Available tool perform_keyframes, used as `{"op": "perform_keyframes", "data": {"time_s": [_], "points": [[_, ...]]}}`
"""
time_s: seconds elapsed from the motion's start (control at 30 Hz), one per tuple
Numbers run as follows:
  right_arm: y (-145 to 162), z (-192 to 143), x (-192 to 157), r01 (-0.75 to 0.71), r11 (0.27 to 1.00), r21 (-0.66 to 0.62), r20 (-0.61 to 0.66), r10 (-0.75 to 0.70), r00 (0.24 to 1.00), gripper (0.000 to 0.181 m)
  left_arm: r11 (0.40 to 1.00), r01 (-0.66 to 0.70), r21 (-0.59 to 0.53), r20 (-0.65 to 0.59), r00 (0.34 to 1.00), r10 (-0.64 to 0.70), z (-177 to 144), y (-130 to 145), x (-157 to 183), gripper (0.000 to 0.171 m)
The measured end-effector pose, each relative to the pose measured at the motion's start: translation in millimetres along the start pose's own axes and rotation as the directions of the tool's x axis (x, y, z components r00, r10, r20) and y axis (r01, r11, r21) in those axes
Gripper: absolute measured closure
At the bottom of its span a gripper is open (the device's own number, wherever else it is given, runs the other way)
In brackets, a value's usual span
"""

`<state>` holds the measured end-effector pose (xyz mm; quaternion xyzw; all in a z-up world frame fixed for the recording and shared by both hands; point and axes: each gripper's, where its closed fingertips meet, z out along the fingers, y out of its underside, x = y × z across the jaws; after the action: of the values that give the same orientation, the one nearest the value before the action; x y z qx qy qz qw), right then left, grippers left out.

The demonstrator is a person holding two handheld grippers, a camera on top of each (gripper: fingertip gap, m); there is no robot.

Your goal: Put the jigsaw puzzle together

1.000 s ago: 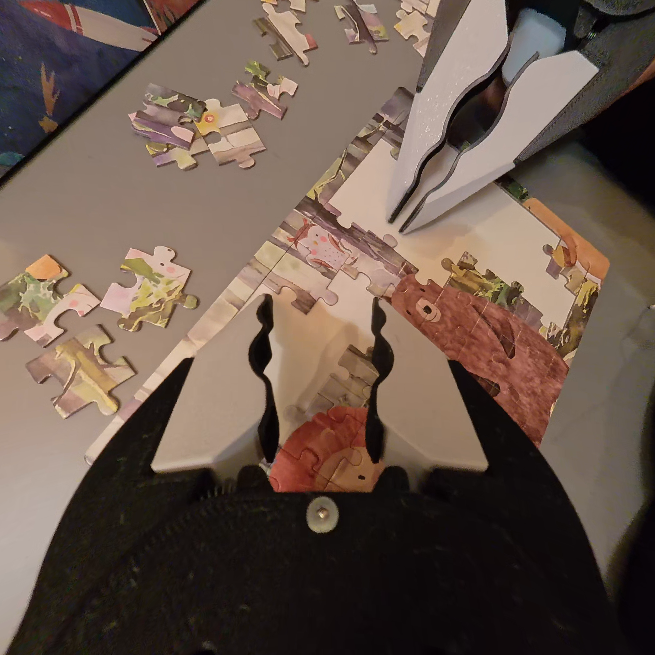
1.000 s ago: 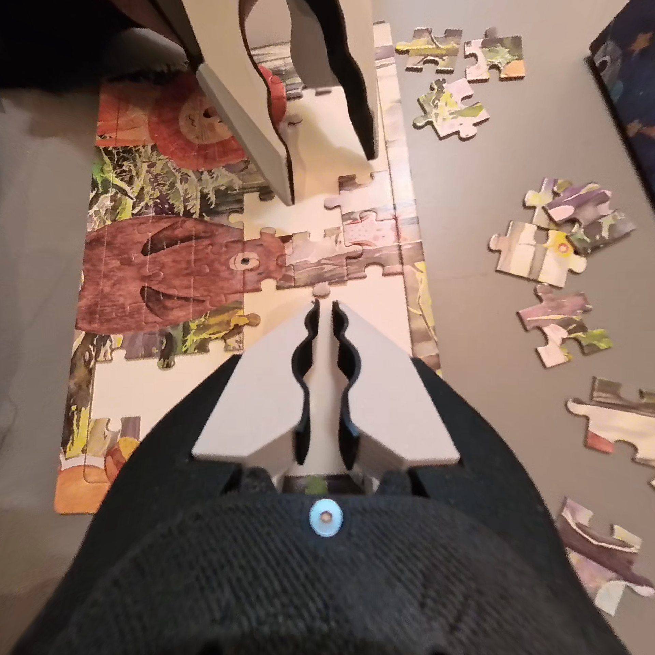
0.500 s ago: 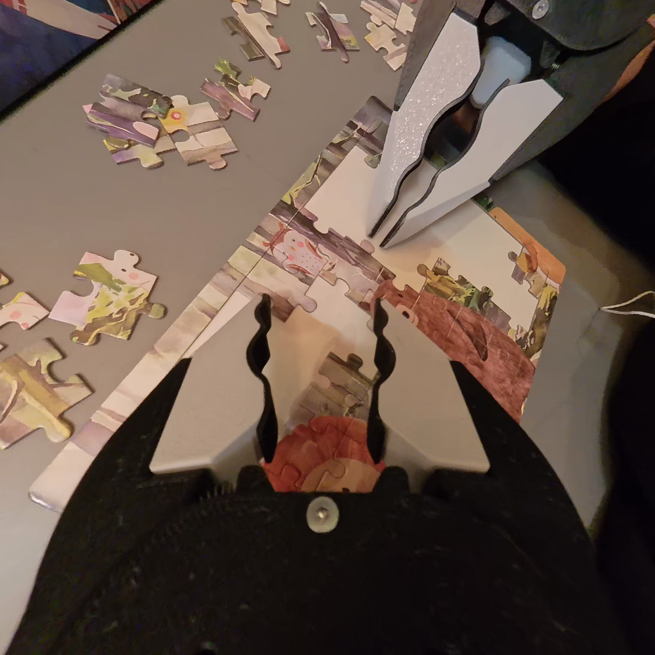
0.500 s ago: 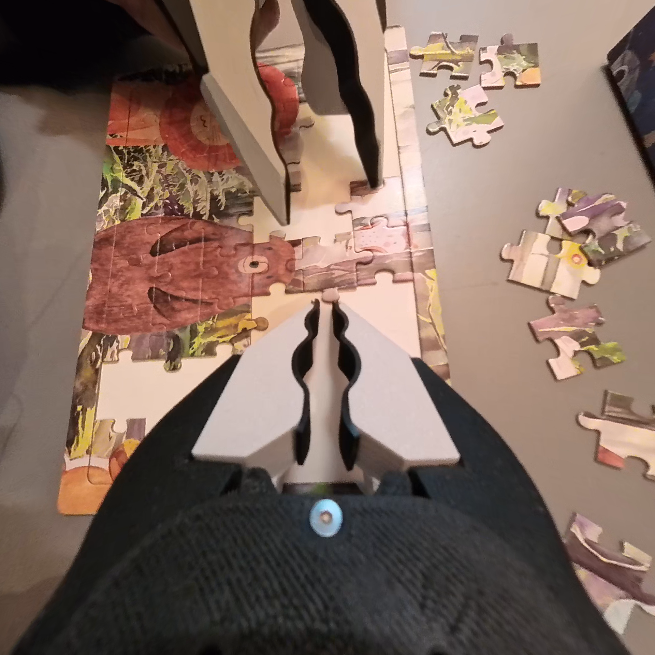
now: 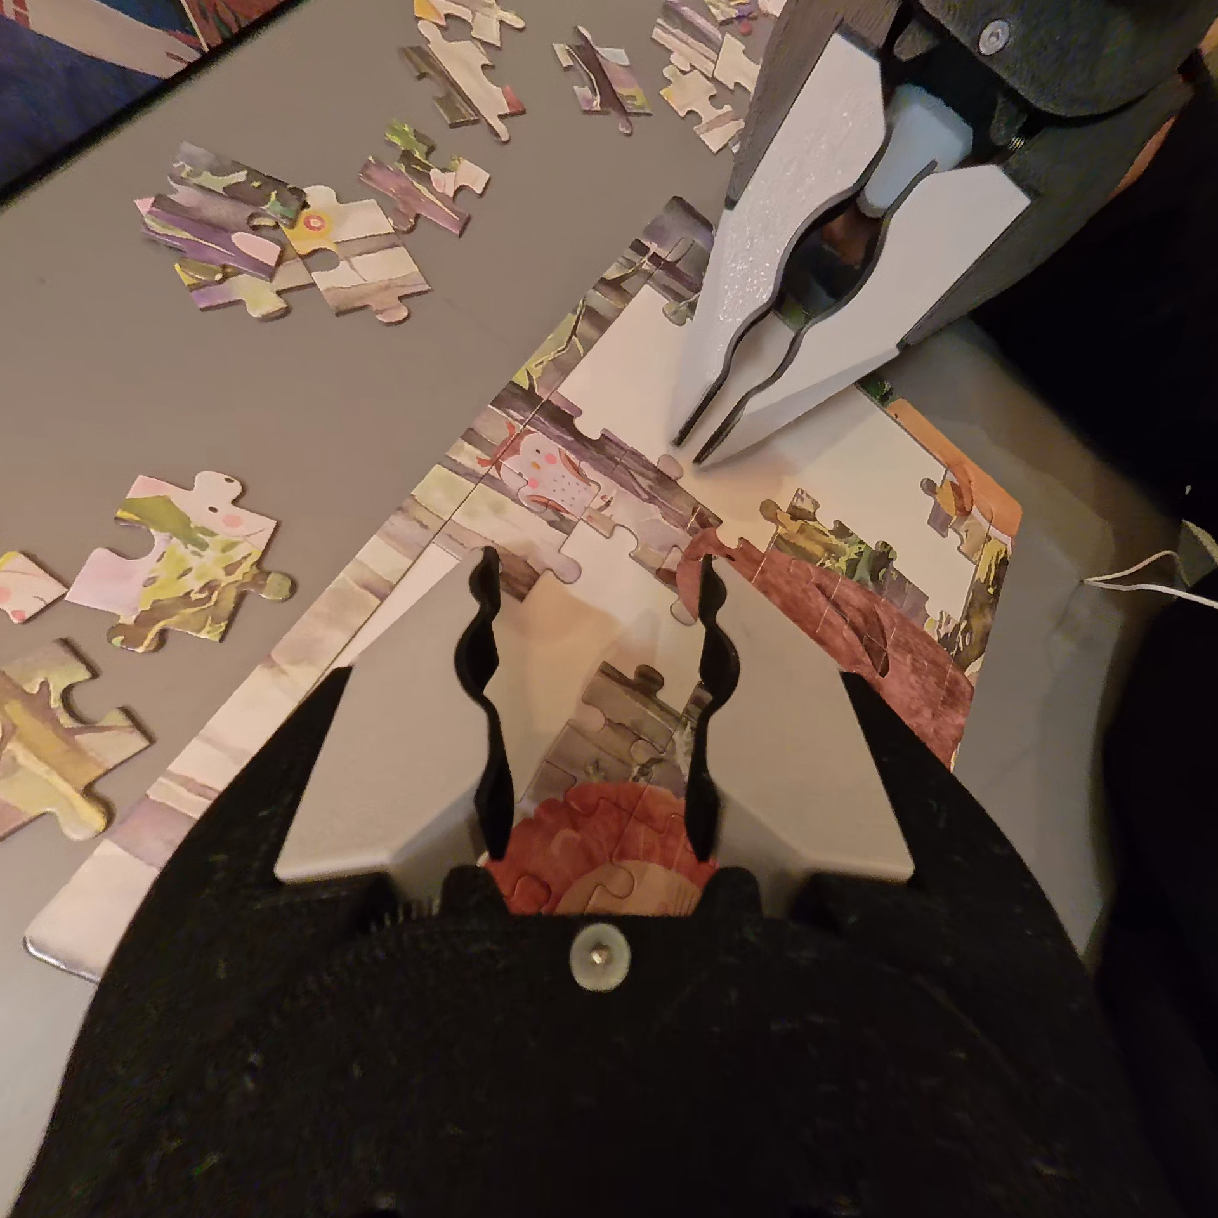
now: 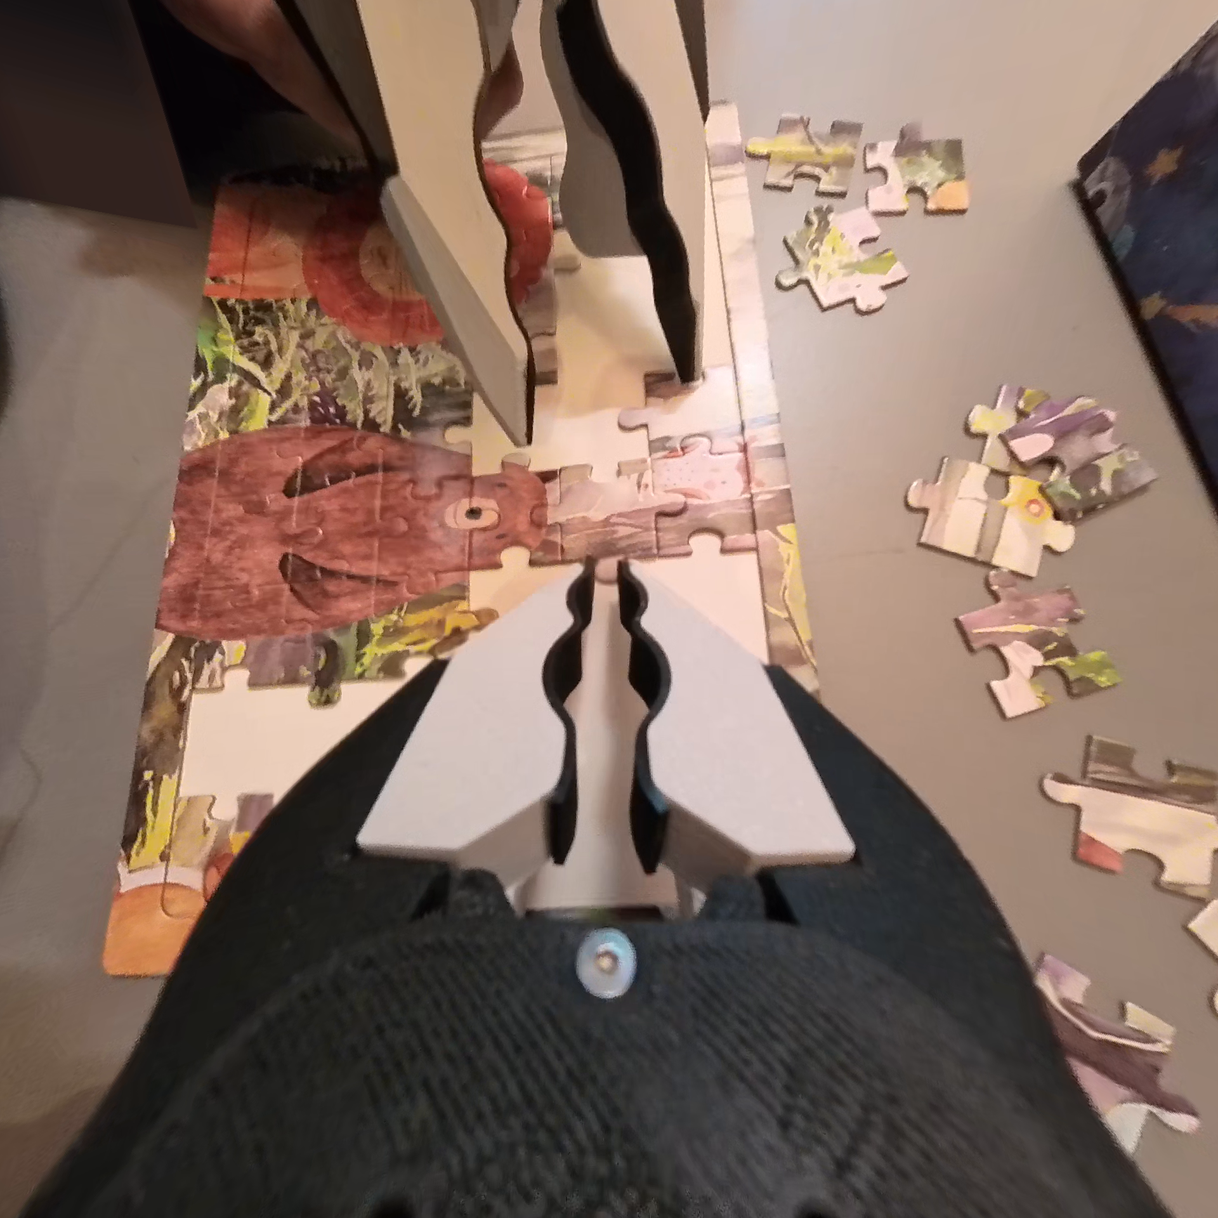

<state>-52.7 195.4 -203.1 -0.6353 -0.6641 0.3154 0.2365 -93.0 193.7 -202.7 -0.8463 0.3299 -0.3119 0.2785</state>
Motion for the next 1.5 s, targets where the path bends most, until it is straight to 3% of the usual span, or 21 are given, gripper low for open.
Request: {"op": "perform_keyframes", "data": {"time_s": [0.13,0.47,0.93,1.5], "points": [[-24.1,1.9,-0.8,-0.009,0.993,0.121,-0.014,0.011,1.000,0.176,1.000,0.000,0.001,-0.004,1.000,0.000,0.3,-0.4,0.9,0.112],[-14.8,20.0,12.4,-0.019,0.999,0.038,-0.122,0.023,0.992,0.180,1.000,-0.030,0.004,0.020,0.999,0.030,-1.2,-2.0,0.9,0.113],[-14.0,21.1,15.9,-0.070,0.997,0.046,-0.123,0.075,0.990,0.181,0.999,-0.038,-0.008,0.003,0.999,0.038,2.2,0.3,4.6,0.113],[-14.0,18.7,19.1,-0.023,0.999,0.032,-0.164,0.028,0.986,0.181,0.998,-0.065,-0.013,0.030,0.997,0.066,1.9,0.2,3.6,0.113]]}}
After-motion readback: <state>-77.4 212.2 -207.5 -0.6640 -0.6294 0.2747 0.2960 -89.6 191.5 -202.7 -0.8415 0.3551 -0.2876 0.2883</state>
